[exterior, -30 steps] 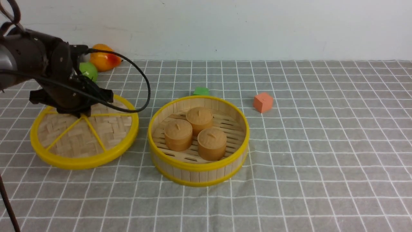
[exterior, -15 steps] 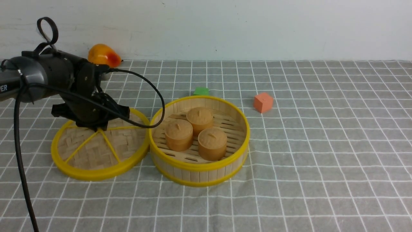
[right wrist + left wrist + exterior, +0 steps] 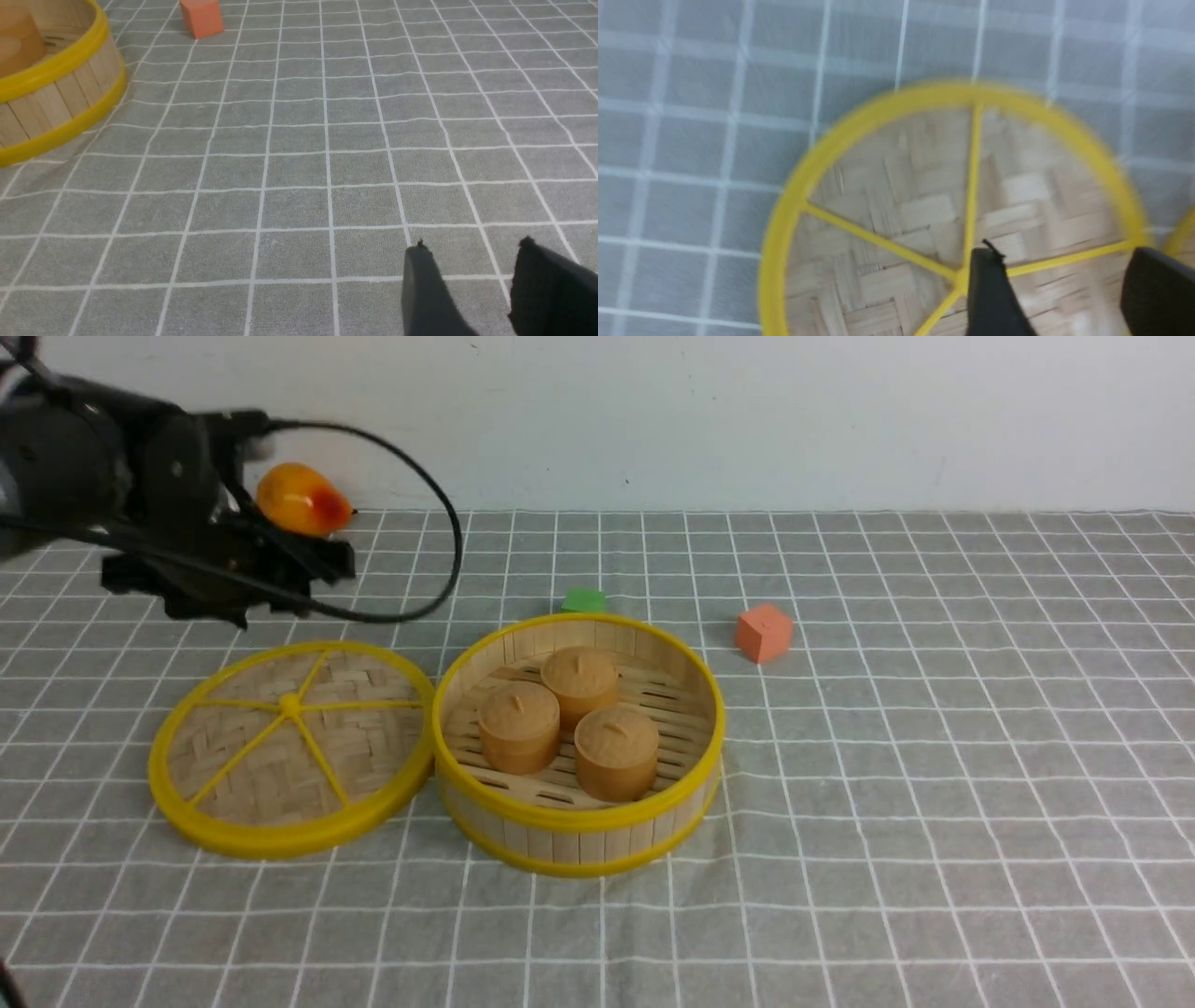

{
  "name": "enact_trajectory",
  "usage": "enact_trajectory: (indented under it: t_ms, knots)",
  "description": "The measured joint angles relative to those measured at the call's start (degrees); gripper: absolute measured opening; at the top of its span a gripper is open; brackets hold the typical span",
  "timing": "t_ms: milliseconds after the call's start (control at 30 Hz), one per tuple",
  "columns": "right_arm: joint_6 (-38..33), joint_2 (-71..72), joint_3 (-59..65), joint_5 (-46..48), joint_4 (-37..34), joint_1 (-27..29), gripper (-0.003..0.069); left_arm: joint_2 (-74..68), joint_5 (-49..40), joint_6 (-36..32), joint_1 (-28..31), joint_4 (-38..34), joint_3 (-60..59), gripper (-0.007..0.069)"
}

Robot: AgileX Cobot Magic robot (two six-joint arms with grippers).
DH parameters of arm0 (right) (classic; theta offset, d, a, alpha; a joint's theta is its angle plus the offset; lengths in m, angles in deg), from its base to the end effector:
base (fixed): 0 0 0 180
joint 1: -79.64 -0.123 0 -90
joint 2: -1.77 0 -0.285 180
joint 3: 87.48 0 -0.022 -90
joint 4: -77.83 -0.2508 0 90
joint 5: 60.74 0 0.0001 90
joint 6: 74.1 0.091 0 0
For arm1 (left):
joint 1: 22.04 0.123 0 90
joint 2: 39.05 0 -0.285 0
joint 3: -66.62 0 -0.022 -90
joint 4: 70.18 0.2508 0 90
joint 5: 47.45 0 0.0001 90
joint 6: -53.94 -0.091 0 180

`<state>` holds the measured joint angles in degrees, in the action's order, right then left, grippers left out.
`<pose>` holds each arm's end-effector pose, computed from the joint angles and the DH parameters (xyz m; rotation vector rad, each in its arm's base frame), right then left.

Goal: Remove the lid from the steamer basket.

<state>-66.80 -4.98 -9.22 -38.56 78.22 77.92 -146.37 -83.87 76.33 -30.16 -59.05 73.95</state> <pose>0.0518 0.0013 0.1732 0.0870 1.8700 0.1018 0.3960 -0.0459 0.3083 -0.1638 2.3598 -0.0452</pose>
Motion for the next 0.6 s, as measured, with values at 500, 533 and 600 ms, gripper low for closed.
enact_trajectory:
  t_ms: [500,533,600]
  knots:
    - [0.0,0.0,0.0,0.0,0.0,0.0,0.0242,54.0,11.5,-12.2,0.0,-20.1,-35.3,-0.0013]
    - [0.0,0.0,0.0,0.0,0.0,0.0,0.0242,57.1,11.5,-13.0,0.0,-20.8,-39.2,-0.0013]
    - [0.0,0.0,0.0,0.0,0.0,0.0,0.0242,64.6,11.7,-15.4,0.0,-21.8,-46.3,-0.0013]
